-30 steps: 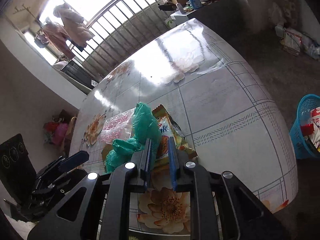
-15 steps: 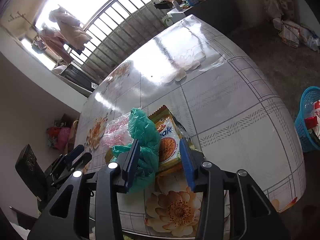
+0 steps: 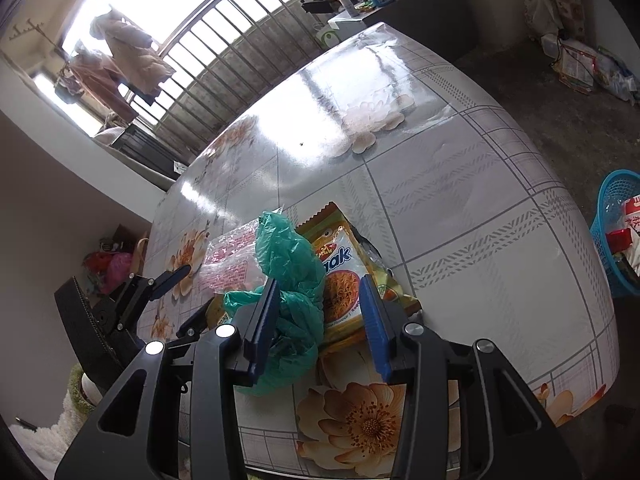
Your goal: Collect trash
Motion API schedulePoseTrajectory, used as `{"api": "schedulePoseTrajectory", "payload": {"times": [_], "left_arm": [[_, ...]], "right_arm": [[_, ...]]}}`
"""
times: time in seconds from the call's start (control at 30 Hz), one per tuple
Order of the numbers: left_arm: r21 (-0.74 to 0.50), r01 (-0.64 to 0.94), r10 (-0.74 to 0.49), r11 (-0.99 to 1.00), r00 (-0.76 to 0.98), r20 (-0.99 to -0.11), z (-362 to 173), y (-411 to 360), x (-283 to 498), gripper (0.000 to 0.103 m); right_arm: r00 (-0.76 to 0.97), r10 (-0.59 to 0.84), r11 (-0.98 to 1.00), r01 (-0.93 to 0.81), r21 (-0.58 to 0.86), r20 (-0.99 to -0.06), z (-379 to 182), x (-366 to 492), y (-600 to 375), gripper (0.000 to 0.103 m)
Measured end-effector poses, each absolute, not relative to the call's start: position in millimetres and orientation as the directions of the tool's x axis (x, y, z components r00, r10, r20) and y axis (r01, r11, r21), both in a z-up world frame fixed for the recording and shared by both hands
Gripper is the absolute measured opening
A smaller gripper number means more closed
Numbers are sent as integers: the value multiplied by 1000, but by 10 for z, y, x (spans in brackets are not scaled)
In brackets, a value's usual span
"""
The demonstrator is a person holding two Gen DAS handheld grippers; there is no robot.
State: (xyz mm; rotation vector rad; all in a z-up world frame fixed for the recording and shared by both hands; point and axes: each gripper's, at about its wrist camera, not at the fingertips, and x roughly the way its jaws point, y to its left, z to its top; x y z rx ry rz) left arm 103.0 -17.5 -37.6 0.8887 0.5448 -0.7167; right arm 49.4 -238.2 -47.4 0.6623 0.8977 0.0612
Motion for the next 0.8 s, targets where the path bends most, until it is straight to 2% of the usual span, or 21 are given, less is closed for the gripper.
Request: {"api": "schedulePoseTrajectory", "payload": {"times": [0.07, 0.1, 0.17, 0.27, 0.37, 0.5, 0.7, 0.8], "left_arm": [[496, 766, -349, 410, 634, -690, -369, -207, 1064, 43], [486, 776, -355, 403, 622, -698, -361, -214, 1086, 33], [468, 788, -360, 400, 604, -711, -358, -227, 1135, 22], [441, 794, -381, 418, 594, -708, -323, -189, 1169, 14], [357, 799, -409, 483, 567, -715, -229, -124, 1254, 10], [144, 769, -463, 623, 510, -725, -6, 84, 1432, 5], [-349, 624, -645, 699, 339, -685, 119, 503, 1599, 0], [-387, 581, -646, 716, 344, -681, 4, 546, 1513, 0]], "right_arm": [[635, 311, 800, 227, 555, -708, -473, 493, -2385, 41], [634, 307, 801, 231, 553, -710, -471, 501, -2375, 41], [634, 304, 800, 235, 552, -711, -466, 502, -2368, 41], [634, 302, 799, 239, 551, -712, -464, 503, -2359, 41], [633, 301, 798, 243, 552, -713, -456, 502, -2359, 44], [642, 306, 793, 237, 562, -703, -439, 486, -2386, 44], [671, 350, 774, 186, 605, -653, -405, 436, -2383, 45], [662, 362, 782, 166, 600, -656, -421, 454, -2321, 50]]}}
